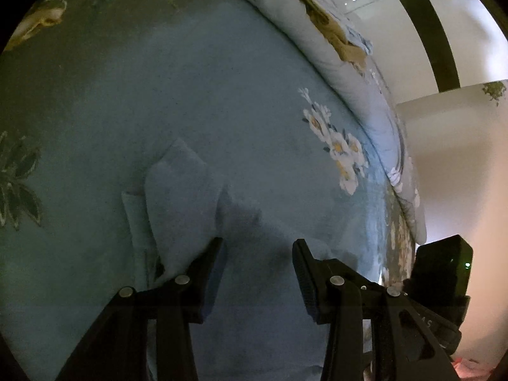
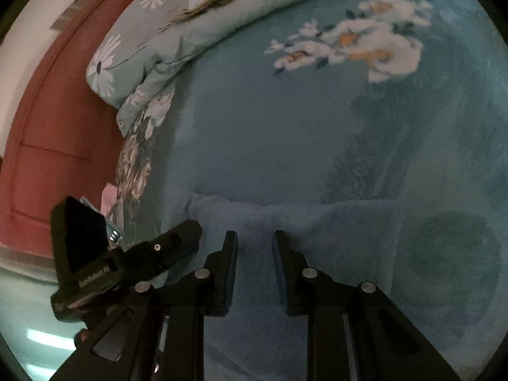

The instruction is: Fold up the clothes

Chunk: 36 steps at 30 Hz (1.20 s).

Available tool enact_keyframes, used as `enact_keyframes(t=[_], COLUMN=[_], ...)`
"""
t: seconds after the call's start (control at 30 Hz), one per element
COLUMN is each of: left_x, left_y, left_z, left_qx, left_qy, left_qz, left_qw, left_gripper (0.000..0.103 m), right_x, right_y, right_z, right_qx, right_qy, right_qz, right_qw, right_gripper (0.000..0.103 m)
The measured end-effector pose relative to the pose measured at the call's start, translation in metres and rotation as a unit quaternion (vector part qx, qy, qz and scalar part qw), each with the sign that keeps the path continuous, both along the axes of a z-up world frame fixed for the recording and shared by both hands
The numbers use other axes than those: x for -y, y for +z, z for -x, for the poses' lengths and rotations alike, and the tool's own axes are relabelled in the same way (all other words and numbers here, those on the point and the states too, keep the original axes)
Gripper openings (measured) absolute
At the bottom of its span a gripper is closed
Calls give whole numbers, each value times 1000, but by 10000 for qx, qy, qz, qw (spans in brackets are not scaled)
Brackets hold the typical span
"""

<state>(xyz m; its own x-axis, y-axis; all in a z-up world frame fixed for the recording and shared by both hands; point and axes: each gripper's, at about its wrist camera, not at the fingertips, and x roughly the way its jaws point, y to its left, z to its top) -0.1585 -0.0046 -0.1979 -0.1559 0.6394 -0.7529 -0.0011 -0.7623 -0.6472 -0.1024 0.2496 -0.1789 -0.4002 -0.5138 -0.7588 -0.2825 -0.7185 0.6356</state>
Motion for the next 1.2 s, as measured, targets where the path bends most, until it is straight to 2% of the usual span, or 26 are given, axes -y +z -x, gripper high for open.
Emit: enact_keyframes(t=[0.17,0.27,0.33,0.37,0.5,0.57,0.6,0.73,0.8,0.93,1.1,1.2], left_x=[23,46,63,70,83,85,85,85,82,76,72,69], left_y=[21,27,23,17,-7,-14,-15,-18,-21,-29,-36,-35], left_z=[-17,-33,-45,-51,-63,-65,-65,-63,-64,-65,-65,-67], left_qx=[-140,-222,-163,-73,348,442,459,515,590,703,892,864], left_qy=[200,458,658,751,904,909,902,847,840,792,814,835], left_qz=[-290,-208,-134,-131,-157,-272,-367,-544,-755,-988,-1373,-1375], left_qw=[9993,9985,9976,9971,9952,9945,9942,9936,9918,9895,9831,9832], left_gripper=[47,50,51,52,54,54,58,64,65,65,65,63], right_x=[-6,-19,-34,-40,-63,-65,-65,-64,-61,-43,-31,-30], right_y=[11,23,25,23,-1,-11,-15,-22,-25,-36,-42,-40], right_z=[-7,-26,-46,-53,-86,-95,-97,-95,-90,-80,-79,-80], right_qx=[-63,-210,-220,-194,183,305,309,209,184,219,165,143], right_qy=[-103,-265,-496,-589,-1015,-1128,-1160,-1347,-1288,-1051,-1146,-1192], right_qz=[131,106,118,120,308,426,526,821,939,1199,1523,1564], right_qw=[9998,9994,9985,9980,9942,9922,9914,9873,9870,9870,9815,9804], right_gripper=[23,28,42,44,46,46,46,47,47,47,47,48])
